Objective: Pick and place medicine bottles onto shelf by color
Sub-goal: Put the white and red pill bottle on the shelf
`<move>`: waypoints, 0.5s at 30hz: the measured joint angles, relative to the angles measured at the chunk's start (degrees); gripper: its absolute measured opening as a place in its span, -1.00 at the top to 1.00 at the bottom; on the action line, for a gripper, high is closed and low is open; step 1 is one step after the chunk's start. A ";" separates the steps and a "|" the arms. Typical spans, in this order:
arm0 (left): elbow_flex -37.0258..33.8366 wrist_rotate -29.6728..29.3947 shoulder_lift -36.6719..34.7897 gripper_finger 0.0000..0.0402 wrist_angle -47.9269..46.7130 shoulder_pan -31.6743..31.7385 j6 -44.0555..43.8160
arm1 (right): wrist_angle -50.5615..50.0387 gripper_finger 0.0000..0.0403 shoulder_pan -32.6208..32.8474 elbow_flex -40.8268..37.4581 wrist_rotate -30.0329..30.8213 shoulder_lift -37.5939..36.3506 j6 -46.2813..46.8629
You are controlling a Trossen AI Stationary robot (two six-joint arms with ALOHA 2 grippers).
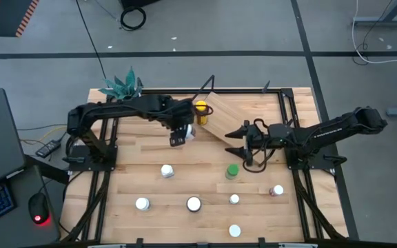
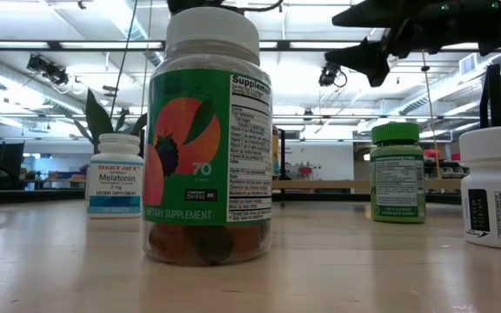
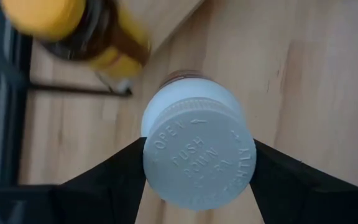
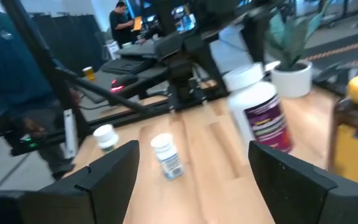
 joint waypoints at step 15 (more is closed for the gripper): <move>2.25 -1.49 4.08 -0.22 1.23 2.20 23.00 | -2.40 -0.53 4.85 -0.02 2.31 0.02 2.99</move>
